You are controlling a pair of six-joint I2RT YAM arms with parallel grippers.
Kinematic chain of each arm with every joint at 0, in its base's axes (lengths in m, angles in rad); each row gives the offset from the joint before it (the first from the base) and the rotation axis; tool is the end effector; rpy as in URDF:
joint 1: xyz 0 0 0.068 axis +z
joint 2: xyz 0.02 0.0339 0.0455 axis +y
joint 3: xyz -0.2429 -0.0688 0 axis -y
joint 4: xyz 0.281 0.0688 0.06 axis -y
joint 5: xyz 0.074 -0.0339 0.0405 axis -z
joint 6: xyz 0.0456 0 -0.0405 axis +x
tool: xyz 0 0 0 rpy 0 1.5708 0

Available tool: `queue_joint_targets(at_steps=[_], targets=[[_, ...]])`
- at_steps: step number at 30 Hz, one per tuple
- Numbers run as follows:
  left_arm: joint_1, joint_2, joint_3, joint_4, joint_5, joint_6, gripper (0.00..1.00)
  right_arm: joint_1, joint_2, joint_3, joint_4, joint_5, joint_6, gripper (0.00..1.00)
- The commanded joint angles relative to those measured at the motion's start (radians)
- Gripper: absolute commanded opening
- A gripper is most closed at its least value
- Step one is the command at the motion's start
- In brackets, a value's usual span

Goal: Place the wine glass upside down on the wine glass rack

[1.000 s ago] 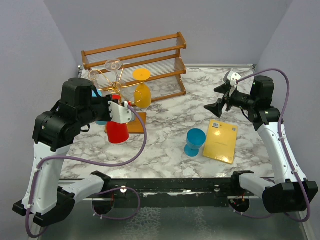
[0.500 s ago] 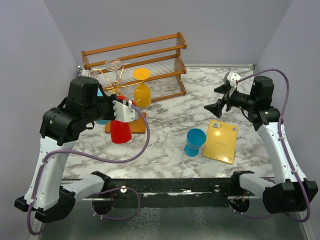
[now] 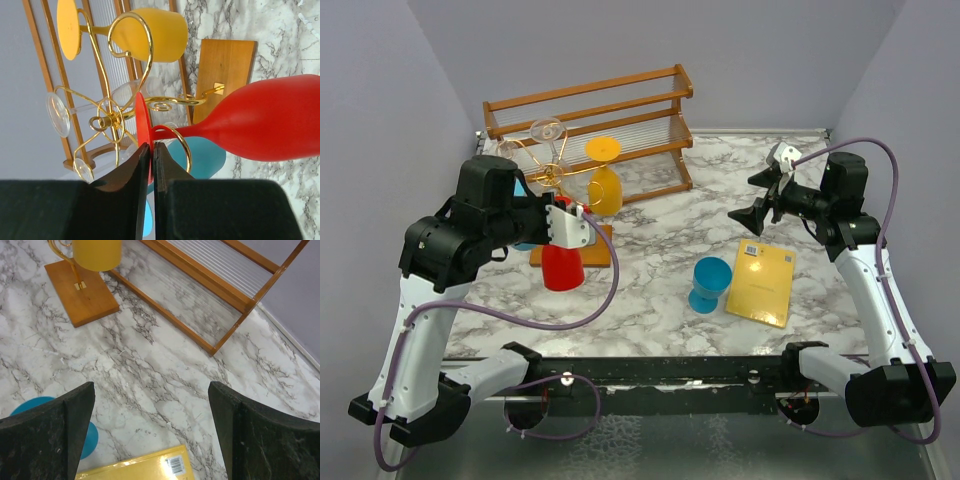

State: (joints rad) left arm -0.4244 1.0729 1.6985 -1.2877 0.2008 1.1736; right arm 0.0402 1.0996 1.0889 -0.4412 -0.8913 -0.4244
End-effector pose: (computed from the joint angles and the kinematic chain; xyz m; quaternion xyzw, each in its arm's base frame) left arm 0.1696 -0.0866 0.4671 0.6714 0.5920 0.0760 0.4393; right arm 0.2821 0.0468 0.3421 -0.3987 0.6916 0.2672 0.5398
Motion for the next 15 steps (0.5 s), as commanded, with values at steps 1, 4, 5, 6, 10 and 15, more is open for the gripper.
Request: queue_joint_targets(at_steps=[1, 4, 5, 6, 10, 15], targets=[[0.006, -0.014, -0.004, -0.023, 0.065, 0.001, 0.13, 0.004, 0.005, -0.009, 0.031, 0.009, -0.015, 0.95], [0.006, -0.015, -0.003, -0.029, 0.076, 0.0, 0.15, 0.003, 0.005, -0.009, 0.03, 0.011, -0.016, 0.95], [0.006, -0.015, -0.003, -0.029, 0.077, -0.001, 0.15, 0.004, 0.005, -0.009, 0.03, 0.011, -0.016, 0.95], [0.006, -0.017, -0.003, -0.03, 0.078, -0.001, 0.16, 0.003, 0.005, -0.01, 0.03, 0.012, -0.017, 0.95], [0.006, -0.02, -0.008, -0.035, 0.089, -0.006, 0.18, 0.004, 0.005, -0.011, 0.031, 0.014, -0.017, 0.95], [0.006, -0.025, -0.01, -0.04, 0.112, -0.016, 0.19, 0.004, 0.004, -0.011, 0.032, 0.015, -0.019, 0.95]])
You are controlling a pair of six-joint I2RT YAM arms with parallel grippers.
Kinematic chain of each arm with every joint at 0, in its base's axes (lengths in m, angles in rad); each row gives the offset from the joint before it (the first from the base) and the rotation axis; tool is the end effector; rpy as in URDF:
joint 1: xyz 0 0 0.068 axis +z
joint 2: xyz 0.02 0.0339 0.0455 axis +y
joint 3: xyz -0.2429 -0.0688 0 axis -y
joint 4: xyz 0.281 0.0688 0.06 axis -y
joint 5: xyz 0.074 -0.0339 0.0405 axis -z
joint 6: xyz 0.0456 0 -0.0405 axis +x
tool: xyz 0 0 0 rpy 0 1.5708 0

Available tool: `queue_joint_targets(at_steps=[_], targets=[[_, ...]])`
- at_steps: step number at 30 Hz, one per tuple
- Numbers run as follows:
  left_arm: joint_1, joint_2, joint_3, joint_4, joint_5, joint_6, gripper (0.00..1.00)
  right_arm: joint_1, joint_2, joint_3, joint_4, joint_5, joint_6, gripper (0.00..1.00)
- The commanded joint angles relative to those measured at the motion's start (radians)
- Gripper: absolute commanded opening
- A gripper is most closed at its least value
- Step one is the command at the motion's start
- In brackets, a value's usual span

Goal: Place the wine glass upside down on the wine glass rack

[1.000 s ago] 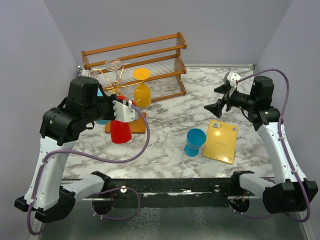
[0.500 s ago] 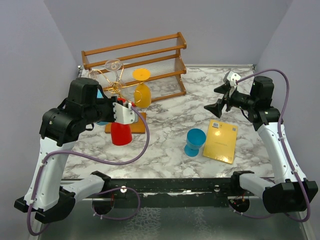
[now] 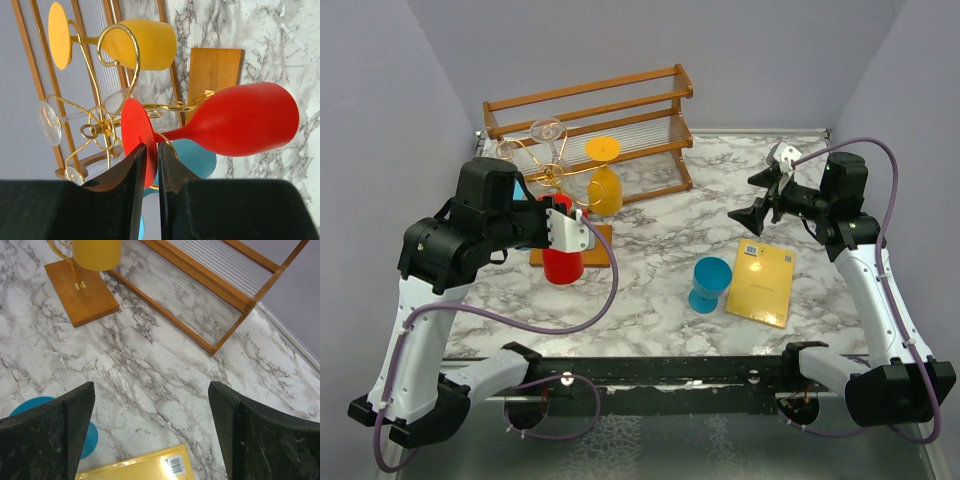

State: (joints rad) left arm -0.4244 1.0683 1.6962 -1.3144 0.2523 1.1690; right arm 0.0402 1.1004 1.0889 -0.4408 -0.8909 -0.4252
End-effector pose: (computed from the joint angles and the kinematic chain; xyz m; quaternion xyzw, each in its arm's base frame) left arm 0.1653 -0.0872 0.4651 0.6788 0.5883 0.0485 0.4368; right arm 0.2823 0.0468 0.3419 -0.3988 0.6916 0.2669 0.5398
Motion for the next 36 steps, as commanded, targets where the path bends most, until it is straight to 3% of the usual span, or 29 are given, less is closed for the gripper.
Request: queue_joint_targets(at_steps=[1, 36], targets=[[0.006, -0.021, -0.006, -0.011, 0.064, -0.015, 0.19, 0.004, 0.004, -0.011, 0.03, 0.015, -0.019, 0.95], [0.005, -0.052, -0.018, -0.025, 0.169, -0.058, 0.38, 0.004, 0.015, 0.003, 0.012, 0.038, -0.031, 0.95]])
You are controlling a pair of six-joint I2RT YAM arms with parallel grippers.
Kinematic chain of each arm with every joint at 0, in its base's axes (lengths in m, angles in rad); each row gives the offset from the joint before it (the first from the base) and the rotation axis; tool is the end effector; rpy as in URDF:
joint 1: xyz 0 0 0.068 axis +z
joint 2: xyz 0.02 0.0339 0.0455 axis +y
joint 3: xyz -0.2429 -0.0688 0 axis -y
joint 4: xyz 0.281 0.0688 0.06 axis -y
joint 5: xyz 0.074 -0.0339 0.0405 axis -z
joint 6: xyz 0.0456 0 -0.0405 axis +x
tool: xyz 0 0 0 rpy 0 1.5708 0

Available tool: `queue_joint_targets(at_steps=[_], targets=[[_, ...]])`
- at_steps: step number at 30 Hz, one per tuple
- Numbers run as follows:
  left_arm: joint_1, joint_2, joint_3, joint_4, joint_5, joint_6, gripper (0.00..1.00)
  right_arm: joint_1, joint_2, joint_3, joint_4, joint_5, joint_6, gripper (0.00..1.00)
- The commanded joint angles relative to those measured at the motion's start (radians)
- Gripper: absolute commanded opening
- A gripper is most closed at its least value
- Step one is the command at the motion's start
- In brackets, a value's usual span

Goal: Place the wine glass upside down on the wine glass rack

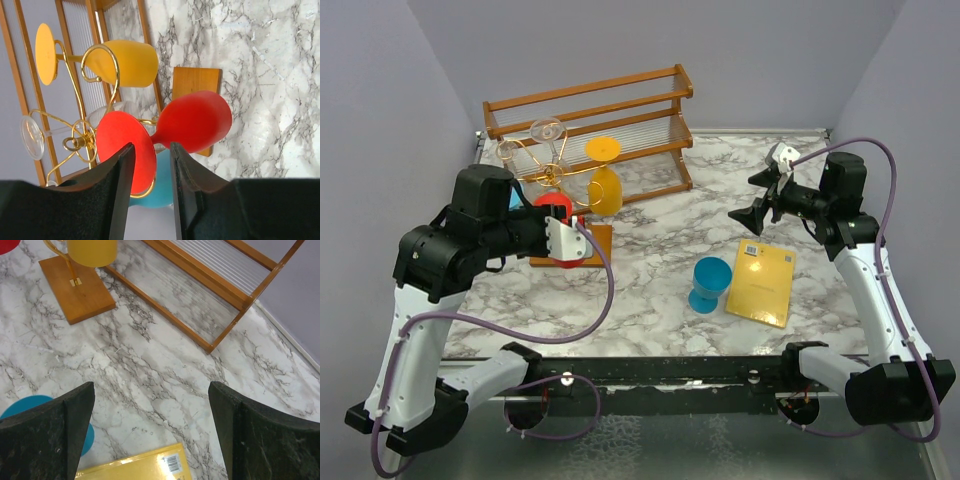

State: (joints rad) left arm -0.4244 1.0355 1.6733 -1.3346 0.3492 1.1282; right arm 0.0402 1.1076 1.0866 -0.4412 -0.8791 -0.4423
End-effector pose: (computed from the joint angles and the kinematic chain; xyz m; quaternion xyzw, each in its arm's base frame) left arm 0.1537 -0.0866 0.4630 0.6776 0.5851 -0.0041 0.4455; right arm 0.2843 0.0466 0.3389 -0.4013 0.6937 0.2594 0.5390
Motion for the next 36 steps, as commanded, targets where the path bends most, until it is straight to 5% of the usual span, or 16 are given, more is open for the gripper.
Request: queue_joint_targets(at_steps=[1, 8, 14, 24, 36], targets=[[0.006, -0.02, 0.006, 0.003, 0.078, -0.025, 0.39, 0.004, 0.01, 0.012, 0.006, 0.028, -0.015, 0.95], [0.006, -0.034, 0.015, 0.157, 0.074, -0.202, 0.64, 0.006, 0.056, 0.11, -0.107, -0.007, -0.049, 0.95], [0.006, -0.048, -0.026, 0.42, -0.058, -0.516, 0.92, 0.075, 0.089, 0.176, -0.29, 0.019, -0.141, 0.95], [0.019, -0.04, -0.034, 0.558, -0.281, -0.635, 0.99, 0.28, 0.103, 0.171, -0.591, 0.316, -0.234, 0.87], [0.019, -0.035, -0.036, 0.559, -0.303, -0.611, 0.99, 0.445, 0.189, 0.158, -0.638, 0.527, -0.202, 0.66]])
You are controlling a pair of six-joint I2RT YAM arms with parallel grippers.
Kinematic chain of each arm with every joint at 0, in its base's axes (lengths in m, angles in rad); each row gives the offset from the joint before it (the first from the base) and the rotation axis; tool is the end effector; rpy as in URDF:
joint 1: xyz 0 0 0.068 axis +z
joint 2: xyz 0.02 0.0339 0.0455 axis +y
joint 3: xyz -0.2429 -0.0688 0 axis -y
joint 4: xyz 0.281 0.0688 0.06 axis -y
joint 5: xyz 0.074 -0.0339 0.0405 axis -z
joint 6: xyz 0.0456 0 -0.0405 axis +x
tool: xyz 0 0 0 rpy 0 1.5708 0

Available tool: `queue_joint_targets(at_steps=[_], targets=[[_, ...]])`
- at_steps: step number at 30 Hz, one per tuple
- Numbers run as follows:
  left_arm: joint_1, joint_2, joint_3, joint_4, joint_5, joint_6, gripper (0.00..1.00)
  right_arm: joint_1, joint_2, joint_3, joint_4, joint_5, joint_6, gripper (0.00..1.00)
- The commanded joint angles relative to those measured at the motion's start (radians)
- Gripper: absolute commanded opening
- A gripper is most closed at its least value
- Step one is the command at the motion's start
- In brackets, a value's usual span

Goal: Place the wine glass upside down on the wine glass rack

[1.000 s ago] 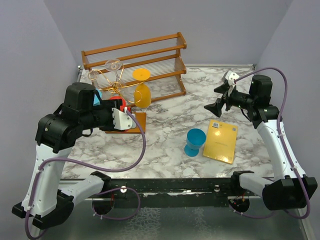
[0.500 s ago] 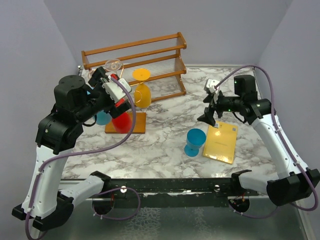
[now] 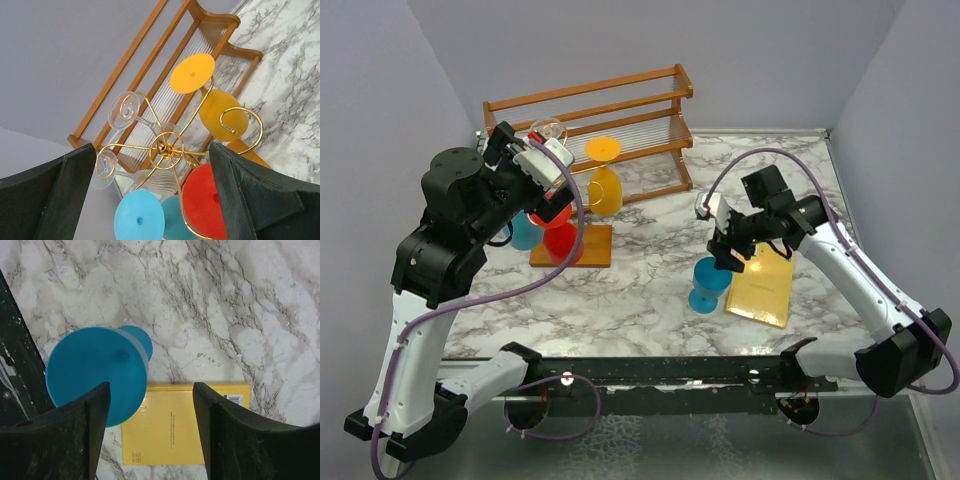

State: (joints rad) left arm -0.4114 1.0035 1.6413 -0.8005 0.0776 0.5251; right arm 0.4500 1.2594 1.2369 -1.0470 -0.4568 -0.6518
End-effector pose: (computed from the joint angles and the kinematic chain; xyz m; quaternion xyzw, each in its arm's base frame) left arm 0.1795 -0.0822 0.5145 0.3662 0.6683 0.0072 0.6475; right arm 0.2462 0.1412 0.2976 -0.5418 0.7746 0.1939 0.2625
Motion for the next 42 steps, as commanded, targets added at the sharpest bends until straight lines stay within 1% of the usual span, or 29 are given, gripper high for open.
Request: queue_joint_targets(at_steps=[1, 7, 10, 15, 17, 21, 24, 27, 32, 37, 39, 42], targets=[[0.006, -0.004, -0.006, 0.024, -0.031, -0.005, 0.99, 0.043, 0.049, 0.011, -0.034, 0.117, 0.008, 0.63], [0.006, -0.004, -0.029, 0.015, -0.021, 0.013, 0.99, 0.083, 0.094, 0.027, -0.046, 0.149, 0.012, 0.49], [0.006, -0.002, -0.029, 0.015, -0.021, 0.018, 0.99, 0.102, 0.108, 0.028, -0.044, 0.141, 0.015, 0.42], [0.006, 0.0, -0.035, 0.016, -0.019, 0.02, 0.99, 0.132, 0.148, 0.024, -0.042, 0.113, 0.016, 0.28], [0.005, 0.001, -0.035, 0.017, -0.022, 0.024, 0.99, 0.141, 0.162, 0.023, -0.04, 0.099, 0.008, 0.21], [0.005, 0.007, -0.021, 0.01, -0.047, 0.04, 0.99, 0.144, 0.159, 0.047, -0.021, 0.059, -0.026, 0.02], [0.004, 0.015, -0.012, 0.014, -0.064, 0.052, 0.99, 0.144, 0.134, 0.096, -0.002, 0.022, -0.061, 0.01], [0.006, 0.025, -0.022, 0.031, -0.056, 0.045, 0.99, 0.144, 0.099, 0.144, 0.057, 0.001, -0.085, 0.01], [0.018, 0.054, -0.019, 0.054, 0.023, -0.005, 0.99, 0.144, 0.037, 0.182, 0.186, 0.039, -0.099, 0.01], [0.035, 0.101, 0.045, 0.086, 0.107, -0.114, 0.99, 0.144, -0.034, 0.192, 0.365, 0.198, -0.049, 0.01], [0.051, 0.118, 0.07, 0.1, 0.176, -0.175, 0.99, 0.143, -0.055, 0.201, 0.437, 0.269, -0.015, 0.01], [0.083, 0.141, 0.096, 0.131, 0.292, -0.286, 0.99, 0.142, -0.067, 0.231, 0.568, 0.443, 0.083, 0.01]])
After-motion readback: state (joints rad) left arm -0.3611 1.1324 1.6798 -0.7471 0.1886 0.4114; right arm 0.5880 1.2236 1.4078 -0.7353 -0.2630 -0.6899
